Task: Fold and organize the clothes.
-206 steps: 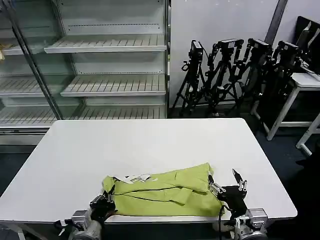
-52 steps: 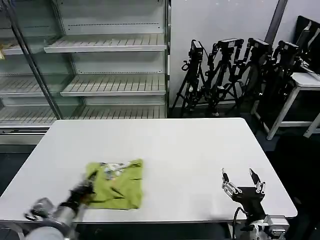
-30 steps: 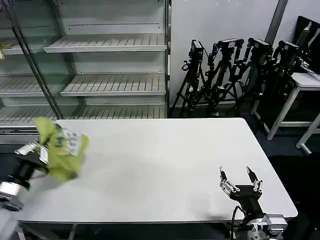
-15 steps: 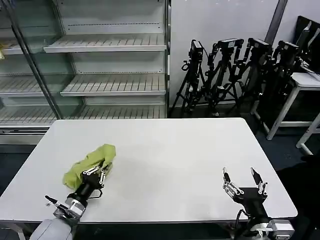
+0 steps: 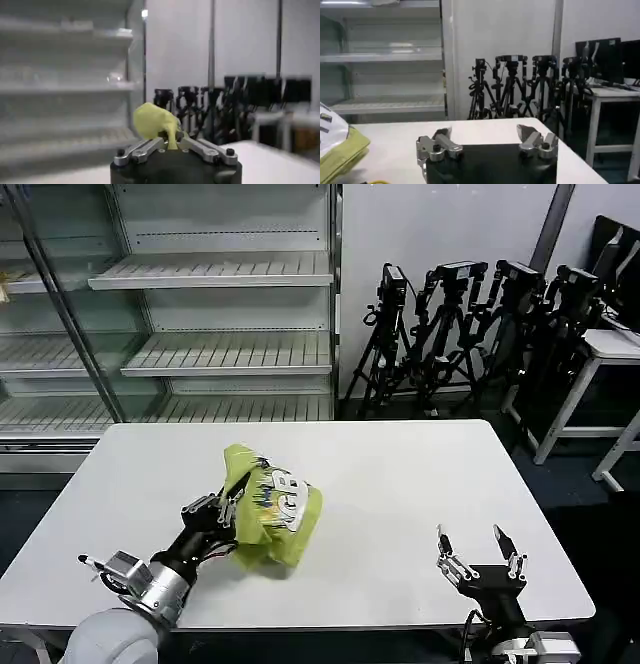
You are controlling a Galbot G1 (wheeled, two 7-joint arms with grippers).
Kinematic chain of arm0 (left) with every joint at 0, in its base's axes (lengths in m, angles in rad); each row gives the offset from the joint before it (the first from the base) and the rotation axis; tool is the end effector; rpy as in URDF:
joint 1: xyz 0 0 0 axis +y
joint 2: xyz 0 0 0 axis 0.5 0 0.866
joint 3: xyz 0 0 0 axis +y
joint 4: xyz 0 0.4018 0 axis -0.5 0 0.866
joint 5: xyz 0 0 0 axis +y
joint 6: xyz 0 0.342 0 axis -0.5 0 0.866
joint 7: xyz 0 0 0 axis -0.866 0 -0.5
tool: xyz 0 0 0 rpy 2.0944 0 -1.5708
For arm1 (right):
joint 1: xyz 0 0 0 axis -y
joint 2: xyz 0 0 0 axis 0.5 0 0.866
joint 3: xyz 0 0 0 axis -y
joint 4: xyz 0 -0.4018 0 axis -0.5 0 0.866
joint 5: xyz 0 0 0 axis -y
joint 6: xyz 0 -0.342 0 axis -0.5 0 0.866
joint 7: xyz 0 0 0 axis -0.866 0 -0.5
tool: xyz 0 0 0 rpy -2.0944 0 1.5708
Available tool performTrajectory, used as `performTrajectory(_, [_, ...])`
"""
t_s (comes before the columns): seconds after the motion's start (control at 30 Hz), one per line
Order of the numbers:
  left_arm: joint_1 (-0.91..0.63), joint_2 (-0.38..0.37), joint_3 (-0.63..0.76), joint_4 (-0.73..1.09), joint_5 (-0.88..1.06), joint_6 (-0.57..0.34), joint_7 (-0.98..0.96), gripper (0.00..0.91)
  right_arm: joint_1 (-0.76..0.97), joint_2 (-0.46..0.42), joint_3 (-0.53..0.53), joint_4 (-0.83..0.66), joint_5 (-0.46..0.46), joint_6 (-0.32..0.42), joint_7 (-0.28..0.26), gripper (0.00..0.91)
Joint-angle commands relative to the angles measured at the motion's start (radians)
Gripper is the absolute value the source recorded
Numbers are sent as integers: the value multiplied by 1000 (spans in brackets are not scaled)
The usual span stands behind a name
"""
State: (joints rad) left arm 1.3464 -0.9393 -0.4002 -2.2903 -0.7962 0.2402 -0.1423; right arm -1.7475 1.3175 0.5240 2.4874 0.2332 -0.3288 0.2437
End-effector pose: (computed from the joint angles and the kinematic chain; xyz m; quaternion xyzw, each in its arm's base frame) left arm 0.1964 0.0786 -0.2292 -0.2020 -0.9732 0.1042 0.0355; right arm 0.0778 -0.0328 -0.2306 -0.0151 -0.9975 -0.0024 0.0683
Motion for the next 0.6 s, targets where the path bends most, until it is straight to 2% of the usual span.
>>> performTrajectory(0.03, [-28,-98,17,87,-534,60,-113,30,-16,14,-14,-5,-19,2,0,907])
performTrajectory(0.27, [-78,-152,48,-25,-610,59,-167,30,-31,15,-12,-3,-31,5,-1,907])
performTrajectory(0.43, [-135,-162,135,-163,-612,58,-107,30,-30,21,-3,-7,-32,4,-1,907])
performTrajectory(0.6, [-190,-208,194,-152,-680,14,-108,30,-39,40,-12,-11,-48,6,-1,907])
